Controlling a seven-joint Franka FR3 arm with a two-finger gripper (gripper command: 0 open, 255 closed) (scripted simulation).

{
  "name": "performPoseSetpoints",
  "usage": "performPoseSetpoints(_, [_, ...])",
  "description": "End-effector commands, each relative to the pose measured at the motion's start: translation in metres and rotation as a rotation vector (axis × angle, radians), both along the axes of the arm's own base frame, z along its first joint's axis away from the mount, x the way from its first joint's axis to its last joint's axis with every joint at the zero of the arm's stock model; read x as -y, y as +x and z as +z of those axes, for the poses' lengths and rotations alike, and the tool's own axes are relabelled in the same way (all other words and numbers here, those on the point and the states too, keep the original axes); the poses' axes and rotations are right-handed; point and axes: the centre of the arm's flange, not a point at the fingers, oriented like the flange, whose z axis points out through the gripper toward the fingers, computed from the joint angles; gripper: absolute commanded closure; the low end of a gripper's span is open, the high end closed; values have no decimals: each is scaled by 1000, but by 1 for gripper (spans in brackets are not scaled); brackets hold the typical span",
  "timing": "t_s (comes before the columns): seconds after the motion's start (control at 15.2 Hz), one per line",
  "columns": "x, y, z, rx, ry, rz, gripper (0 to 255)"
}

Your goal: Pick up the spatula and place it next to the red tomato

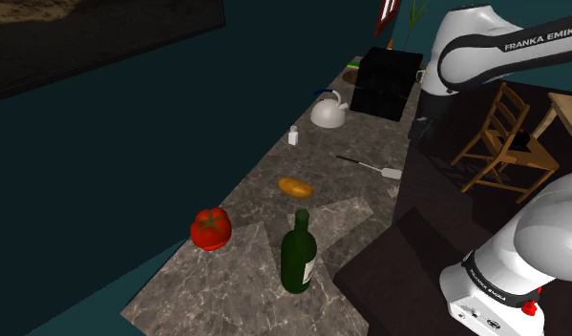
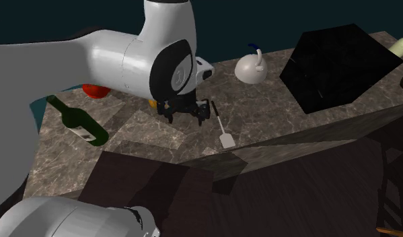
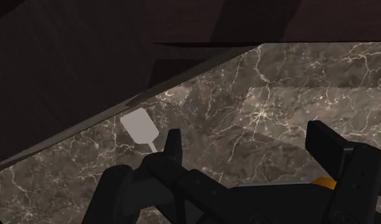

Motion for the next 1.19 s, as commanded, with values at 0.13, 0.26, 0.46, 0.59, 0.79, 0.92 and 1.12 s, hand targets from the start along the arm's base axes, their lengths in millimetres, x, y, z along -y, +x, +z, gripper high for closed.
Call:
performPoseSetpoints(0.13, [25,24,-41,25,9,60,0])
performPoseSetpoints(0.26, [36,35,-61,37,14,88,0])
performPoseSetpoints(0.46, [53,53,-90,54,21,132,0])
performPoseSetpoints(0.59, [64,66,-110,65,26,161,0])
performPoseSetpoints(0.79, [78,87,-139,82,34,204,0])
performPoseSetpoints(0.92, [88,101,-158,94,39,233,0])
performPoseSetpoints(1.12, [101,123,-187,111,46,276,0])
